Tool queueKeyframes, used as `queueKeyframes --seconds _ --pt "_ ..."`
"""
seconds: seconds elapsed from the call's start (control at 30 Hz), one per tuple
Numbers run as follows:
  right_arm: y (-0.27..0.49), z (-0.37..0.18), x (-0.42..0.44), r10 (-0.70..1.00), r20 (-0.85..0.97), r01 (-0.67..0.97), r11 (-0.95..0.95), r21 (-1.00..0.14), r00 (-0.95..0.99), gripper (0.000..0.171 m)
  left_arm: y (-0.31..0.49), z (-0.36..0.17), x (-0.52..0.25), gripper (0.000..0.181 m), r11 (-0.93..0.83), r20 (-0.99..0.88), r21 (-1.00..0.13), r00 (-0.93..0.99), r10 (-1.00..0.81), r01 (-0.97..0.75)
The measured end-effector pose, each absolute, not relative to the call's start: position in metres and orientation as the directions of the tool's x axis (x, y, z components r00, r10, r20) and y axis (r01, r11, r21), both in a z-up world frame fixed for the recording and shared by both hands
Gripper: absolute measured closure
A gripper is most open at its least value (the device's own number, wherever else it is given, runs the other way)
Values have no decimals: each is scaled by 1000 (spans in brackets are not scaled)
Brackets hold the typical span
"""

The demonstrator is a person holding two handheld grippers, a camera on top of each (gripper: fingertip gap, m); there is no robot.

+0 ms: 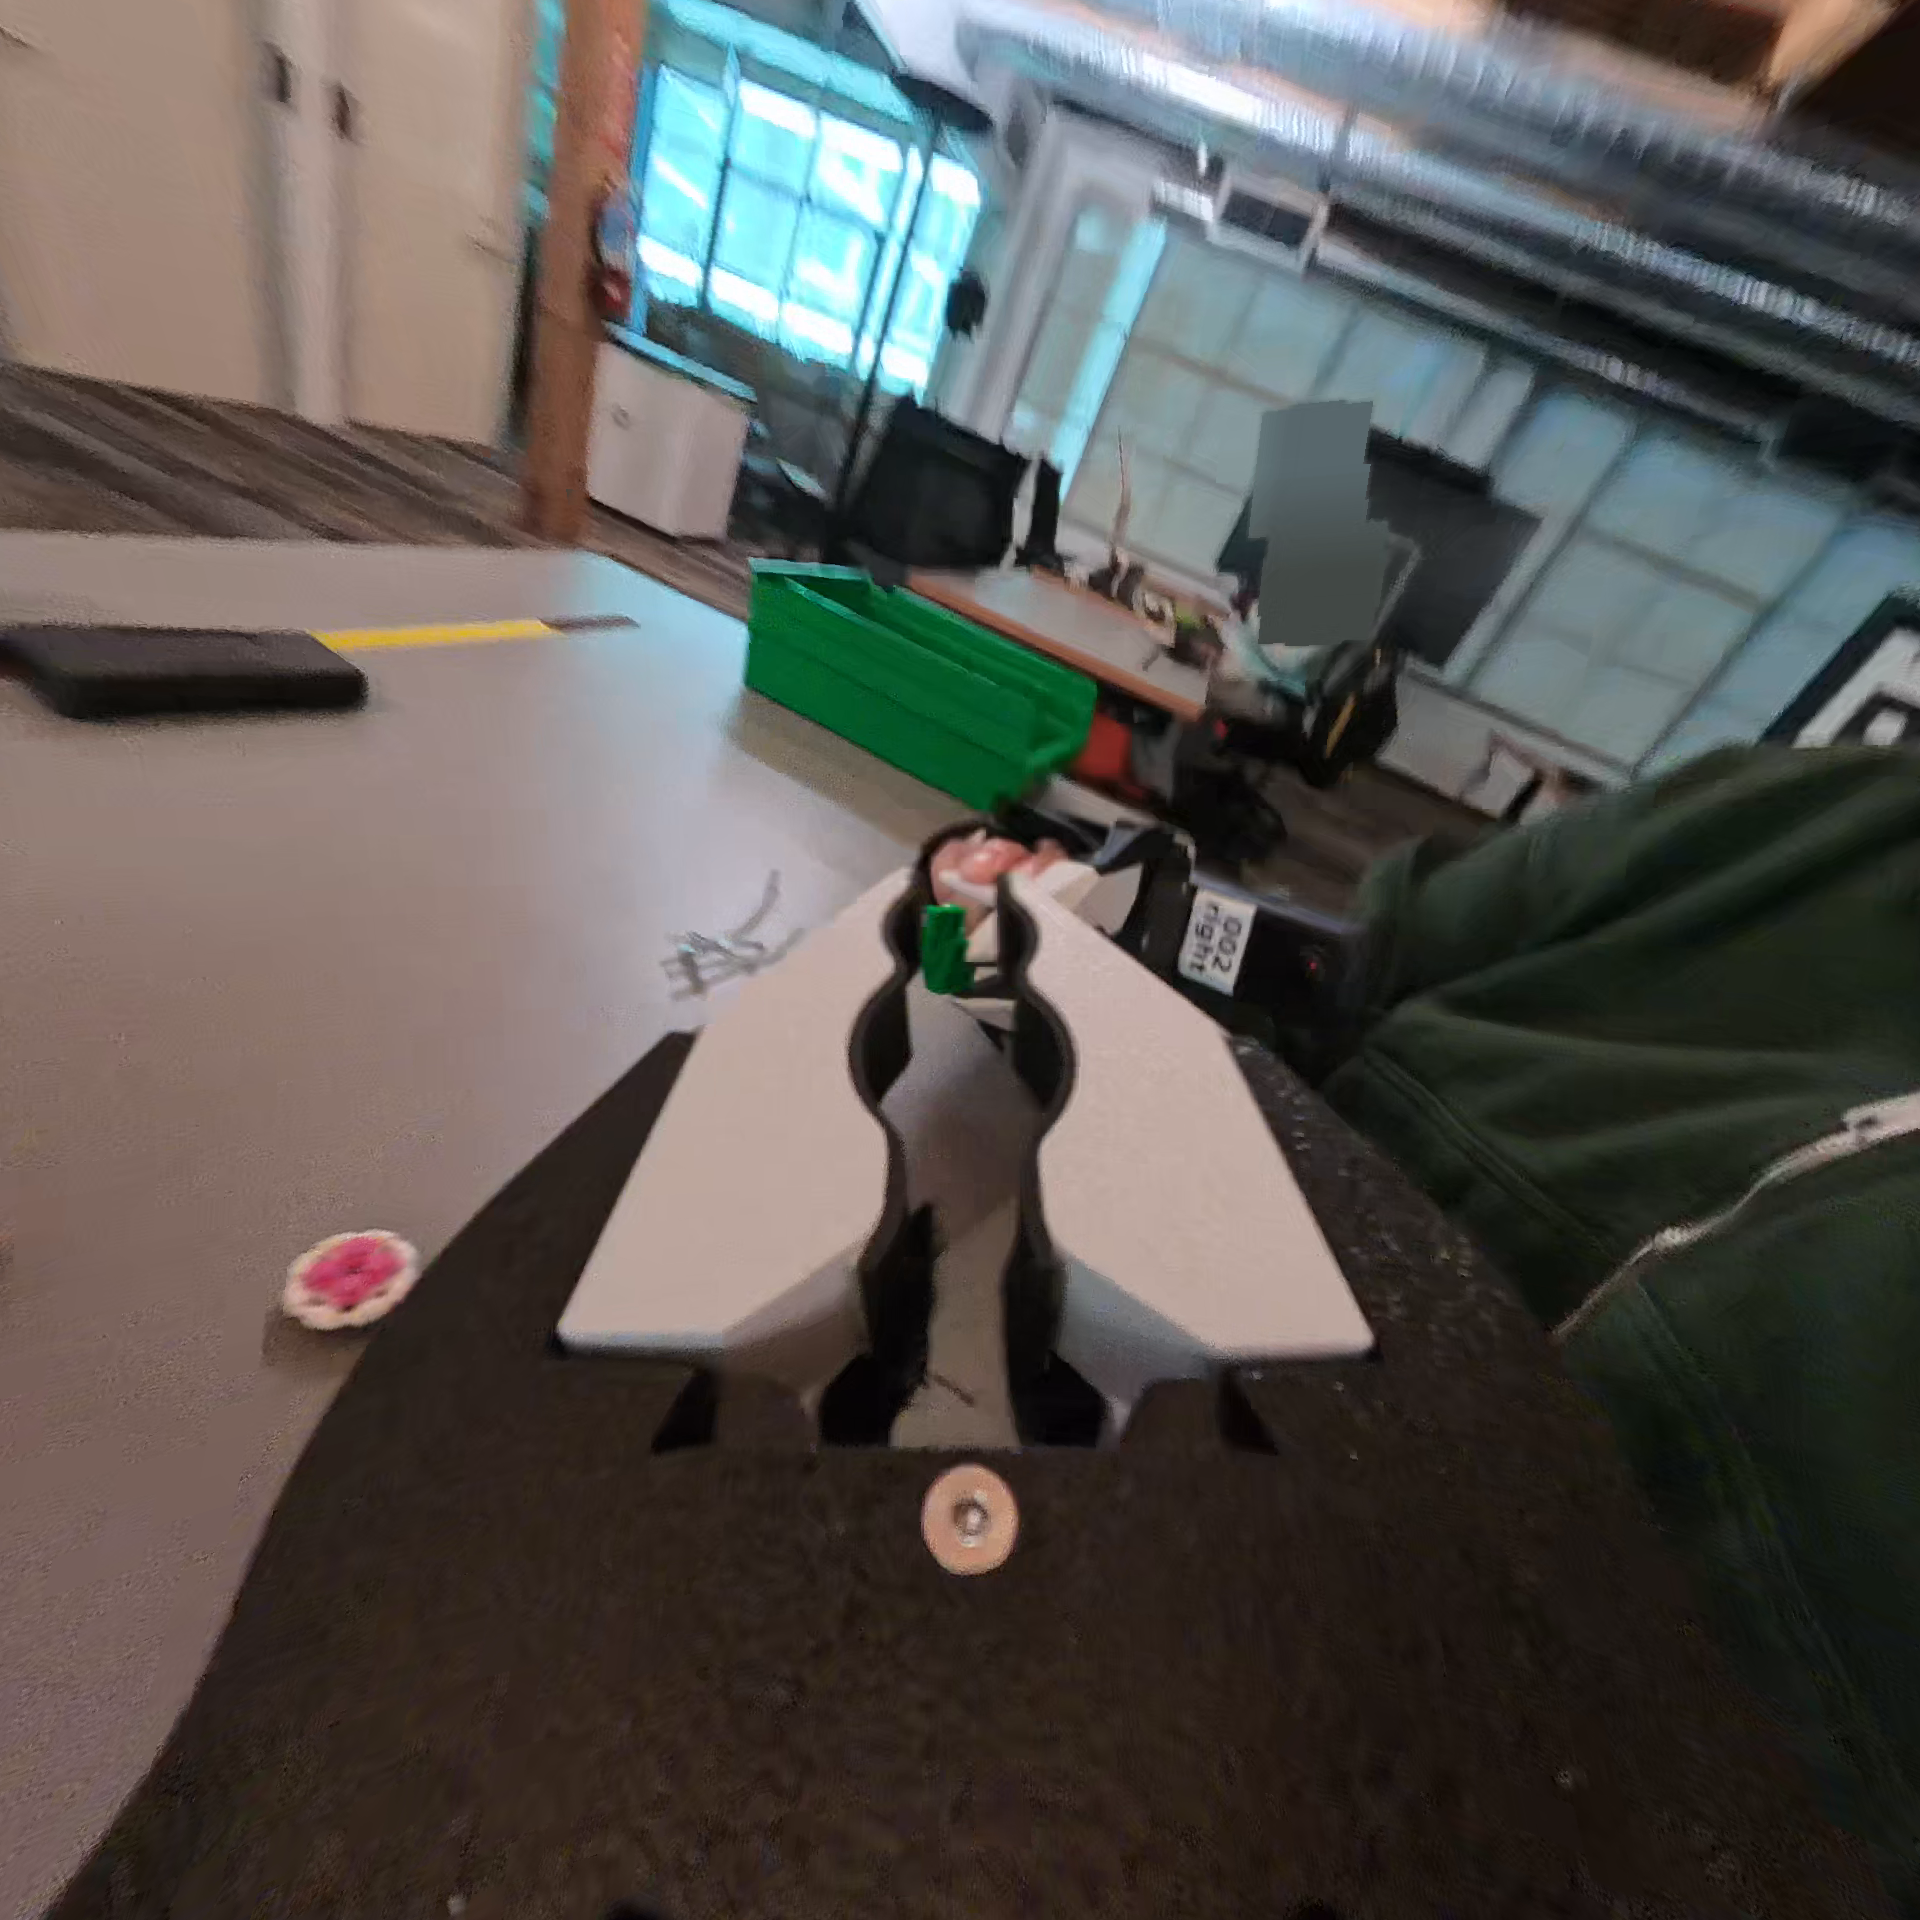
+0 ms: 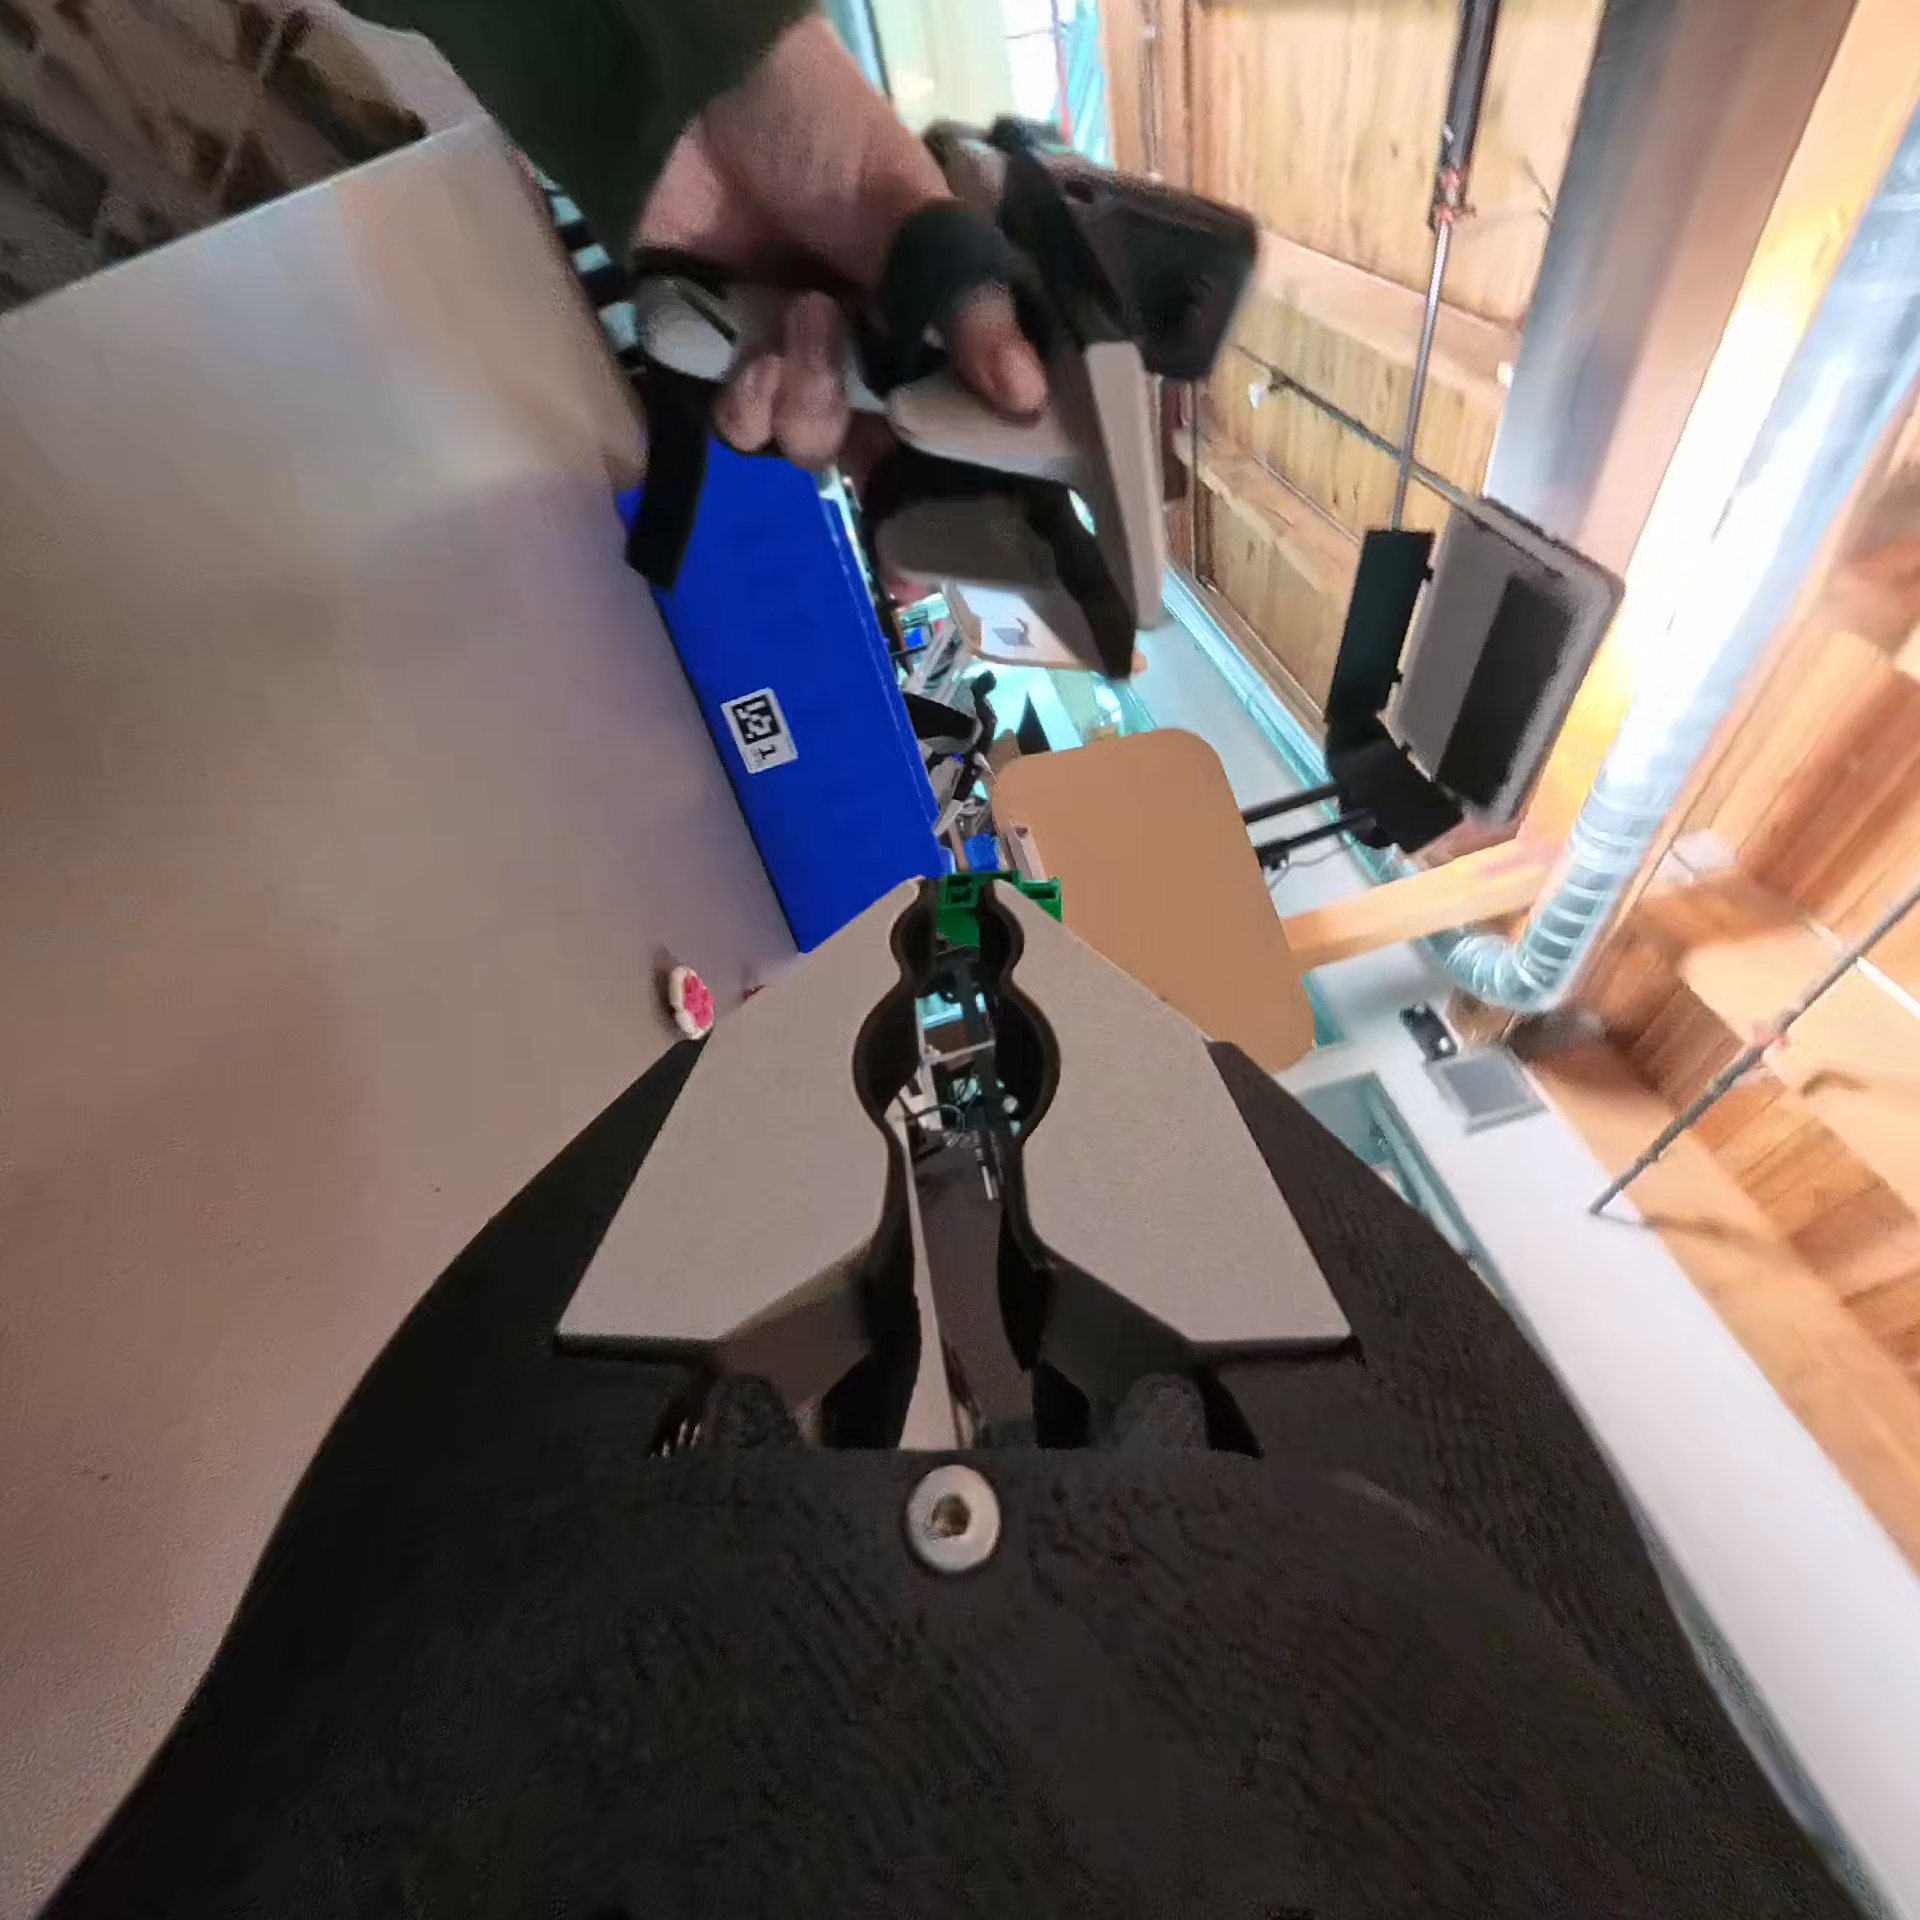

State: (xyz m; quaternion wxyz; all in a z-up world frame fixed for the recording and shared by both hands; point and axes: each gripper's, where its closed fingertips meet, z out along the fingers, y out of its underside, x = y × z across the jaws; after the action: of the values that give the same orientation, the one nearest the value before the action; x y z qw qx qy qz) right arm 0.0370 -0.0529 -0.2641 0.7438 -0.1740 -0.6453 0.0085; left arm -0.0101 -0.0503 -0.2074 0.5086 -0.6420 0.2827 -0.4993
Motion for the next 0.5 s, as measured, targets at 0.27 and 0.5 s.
queueKeyframes --seconds 0.27,0.5 --pt "-78 -276 33 191 979 121 973 -199 72 166 -70 -262 42 165 -337 291 -925 243 -925 -174" --pt "-67 -279 30 518 855 131 846 -517 36 164 -65 -267 35 176 -259 221 -958 262 -939 -121"
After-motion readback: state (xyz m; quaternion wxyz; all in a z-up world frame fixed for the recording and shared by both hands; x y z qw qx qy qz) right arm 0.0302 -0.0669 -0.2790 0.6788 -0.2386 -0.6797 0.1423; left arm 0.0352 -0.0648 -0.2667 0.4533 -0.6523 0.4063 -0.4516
